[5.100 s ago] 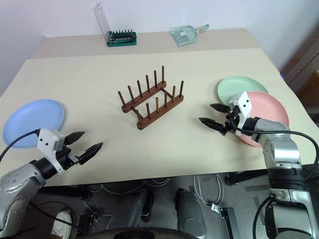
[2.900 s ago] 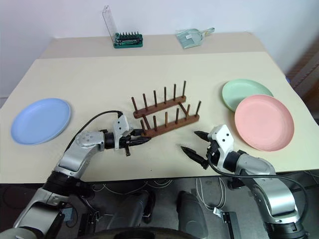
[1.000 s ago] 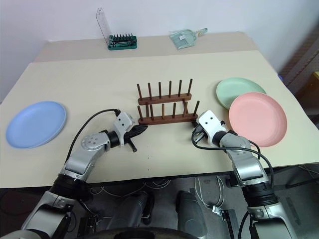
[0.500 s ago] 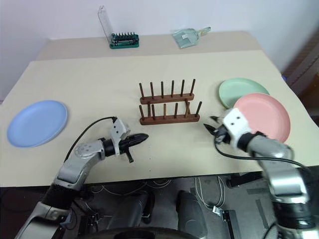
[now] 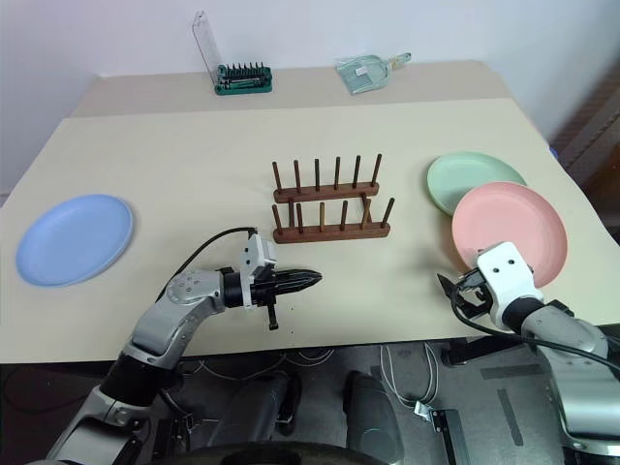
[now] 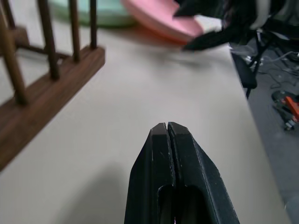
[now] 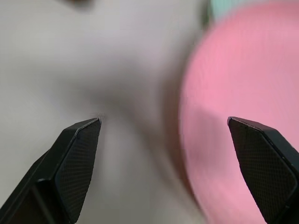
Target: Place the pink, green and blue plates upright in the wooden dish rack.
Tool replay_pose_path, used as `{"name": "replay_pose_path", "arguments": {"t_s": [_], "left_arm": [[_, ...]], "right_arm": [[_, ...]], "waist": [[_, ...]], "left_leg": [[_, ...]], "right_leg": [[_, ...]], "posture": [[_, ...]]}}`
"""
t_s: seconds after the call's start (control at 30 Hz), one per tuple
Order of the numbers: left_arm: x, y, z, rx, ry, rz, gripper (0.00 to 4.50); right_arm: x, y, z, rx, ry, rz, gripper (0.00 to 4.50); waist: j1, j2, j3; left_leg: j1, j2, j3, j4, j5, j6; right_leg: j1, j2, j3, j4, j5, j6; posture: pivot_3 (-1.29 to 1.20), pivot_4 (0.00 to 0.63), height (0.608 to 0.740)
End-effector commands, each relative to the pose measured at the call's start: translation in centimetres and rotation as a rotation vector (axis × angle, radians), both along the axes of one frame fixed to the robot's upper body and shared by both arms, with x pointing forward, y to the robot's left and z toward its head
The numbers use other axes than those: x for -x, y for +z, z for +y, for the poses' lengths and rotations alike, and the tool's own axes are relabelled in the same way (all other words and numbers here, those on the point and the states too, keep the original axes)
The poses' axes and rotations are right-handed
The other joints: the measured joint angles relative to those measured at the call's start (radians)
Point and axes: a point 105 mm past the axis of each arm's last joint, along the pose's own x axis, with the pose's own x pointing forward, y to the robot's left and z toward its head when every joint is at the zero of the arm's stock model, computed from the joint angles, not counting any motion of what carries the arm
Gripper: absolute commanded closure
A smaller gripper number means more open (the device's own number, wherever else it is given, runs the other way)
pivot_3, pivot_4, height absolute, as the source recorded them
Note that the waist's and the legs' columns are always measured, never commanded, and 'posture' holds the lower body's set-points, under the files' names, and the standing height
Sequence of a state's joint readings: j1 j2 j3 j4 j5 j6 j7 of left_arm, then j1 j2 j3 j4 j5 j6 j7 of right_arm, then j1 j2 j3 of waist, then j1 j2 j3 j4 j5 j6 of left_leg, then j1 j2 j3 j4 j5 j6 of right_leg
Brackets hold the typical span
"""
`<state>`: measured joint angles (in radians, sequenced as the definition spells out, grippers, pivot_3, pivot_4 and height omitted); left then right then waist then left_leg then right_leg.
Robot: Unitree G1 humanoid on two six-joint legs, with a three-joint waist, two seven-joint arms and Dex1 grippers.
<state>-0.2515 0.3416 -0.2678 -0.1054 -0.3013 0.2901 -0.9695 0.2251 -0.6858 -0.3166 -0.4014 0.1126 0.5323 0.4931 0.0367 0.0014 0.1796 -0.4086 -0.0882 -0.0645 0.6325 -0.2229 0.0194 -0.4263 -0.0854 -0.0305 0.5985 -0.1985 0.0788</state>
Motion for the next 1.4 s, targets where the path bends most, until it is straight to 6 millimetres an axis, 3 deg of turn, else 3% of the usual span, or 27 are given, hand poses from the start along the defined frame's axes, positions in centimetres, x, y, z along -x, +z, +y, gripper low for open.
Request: {"name": "replay_pose_path", "arguments": {"t_s": [0.03, 0.13, 0.33, 0.53, 0.8, 0.83, 0.9, 0.93, 1.0, 1.13, 1.27, 1.4], "left_arm": [[0.5, 0.3, 0.0, -0.001, -0.031, -0.049, 4.50], [0.4, -0.2, 0.2, -0.005, -0.027, -0.051, 4.50], [0.4, -1.3, 0.4, -0.003, -0.022, -0.044, 4.50], [0.3, -1.7, 0.4, 0.003, -0.023, -0.046, 4.50], [-0.3, -1.3, 0.4, 0.008, -0.015, -0.065, 4.50], [-0.4, -1.2, 0.4, 0.008, -0.010, -0.069, 4.50], [-0.7, -0.7, 0.5, 0.013, 0.013, -0.086, 4.50], [-0.9, -0.5, 0.6, 0.015, 0.023, -0.092, 4.50], [-1.1, 0.0, 0.8, 0.020, 0.042, -0.103, 4.50], [-1.3, 1.3, 1.8, 0.052, 0.095, -0.114, 4.50], [-1.0, 2.0, 3.4, 0.046, 0.146, -0.119, 4.50], [-0.3, 2.5, 4.7, 0.038, 0.183, -0.111, 4.50]], "right_arm": [[-0.5, 0.7, -0.4, 0.033, -0.024, -0.050, 0.31], [-0.6, 0.5, -0.6, 0.044, -0.032, -0.050, 1.34], [-0.8, 0.5, -0.5, 0.058, -0.028, -0.056, 4.46], [-0.6, 1.8, -0.2, 0.107, 0.028, -0.070, 4.46], [-0.5, 8.9, 0.8, 0.222, 0.165, -0.230, 4.46], [-0.8, 10.8, 1.3, 0.208, 0.192, -0.282, 4.46], [-1.6, 16.4, 4.2, 0.065, 0.308, -0.469, 4.46], [-1.7, 18.3, 5.3, -0.001, 0.357, -0.529, 4.46], [-1.8, 20.1, 7.8, -0.133, 0.472, -0.579, 4.46], [-1.5, 21.8, 11.9, -0.524, 0.737, -0.557, 4.46], [-2.2, 21.9, 12.7, -0.750, 0.801, -0.487, 4.46], [-2.8, 20.8, 13.1, -0.844, 0.834, -0.401, 4.46]], "waist": [[0.001, 0.000, 0.000], [0.002, 0.000, 0.000], [0.003, 0.000, 0.000], [0.003, -0.001, 0.000], [0.001, 0.000, 0.000], [0.001, -0.001, 0.000], [-0.006, 0.001, 0.002], [-0.014, 0.002, 0.003], [-0.015, 0.000, 0.003], [-0.015, -0.009, 0.004], [-0.007, -0.008, 0.005], [0.001, -0.008, 0.005]], "left_leg": [[0.000, 0.000, 0.000, 0.000, 0.000, 0.000], [0.000, 0.000, 0.000, 0.000, 0.000, 0.000], [0.000, 0.000, 0.001, 0.000, 0.000, 0.001], [0.000, 0.000, 0.001, 0.000, 0.000, 0.001], [0.000, 0.000, 0.001, 0.001, 0.000, 0.001], [0.000, 0.000, 0.001, 0.001, 0.000, 0.001], [0.000, 0.000, 0.002, 0.001, 0.000, 0.001], [0.001, 0.001, 0.004, 0.001, 0.000, 0.001], [0.000, 0.002, 0.004, 0.002, 0.000, 0.001], [0.000, 0.007, 0.004, 0.000, 0.000, 0.001], [-0.002, 0.006, 0.006, 0.001, -0.001, 0.003], [-0.002, 0.005, 0.007, 0.001, -0.002, 0.003]], "right_leg": [[0.000, 0.000, 0.000, 0.000, 0.000, 0.000], [0.000, 0.000, 0.000, -0.001, 0.000, 0.000], [0.000, 0.000, 0.000, -0.001, 0.000, 0.000], [0.001, 0.000, 0.000, -0.001, 0.000, 0.000], [0.001, 0.000, 0.000, -0.001, 0.000, 0.001], [0.001, 0.000, 0.000, -0.001, 0.000, 0.001], [0.001, 0.000, 0.000, 0.000, 0.000, 0.001], [0.000, -0.001, 0.000, -0.001, 0.002, 0.002], [0.000, -0.001, -0.002, -0.001, 0.003, 0.002], [0.001, 0.002, -0.005, -0.003, 0.003, 0.001], [0.000, -0.001, -0.004, -0.004, 0.006, -0.002], [-0.001, -0.002, -0.003, -0.004, 0.006, -0.002]], "posture": [[0.00, 0.150, 0.740], [0.00, 0.150, 0.740], [0.00, 0.150, 0.740], [0.00, 0.150, 0.740], [0.00, 0.150, 0.740], [0.00, 0.150, 0.740], [0.00, 0.150, 0.740], [0.00, 0.150, 0.740], [0.00, 0.150, 0.740], [0.00, 0.150, 0.740], [0.00, 0.150, 0.740], [0.00, 0.150, 0.740]]}}
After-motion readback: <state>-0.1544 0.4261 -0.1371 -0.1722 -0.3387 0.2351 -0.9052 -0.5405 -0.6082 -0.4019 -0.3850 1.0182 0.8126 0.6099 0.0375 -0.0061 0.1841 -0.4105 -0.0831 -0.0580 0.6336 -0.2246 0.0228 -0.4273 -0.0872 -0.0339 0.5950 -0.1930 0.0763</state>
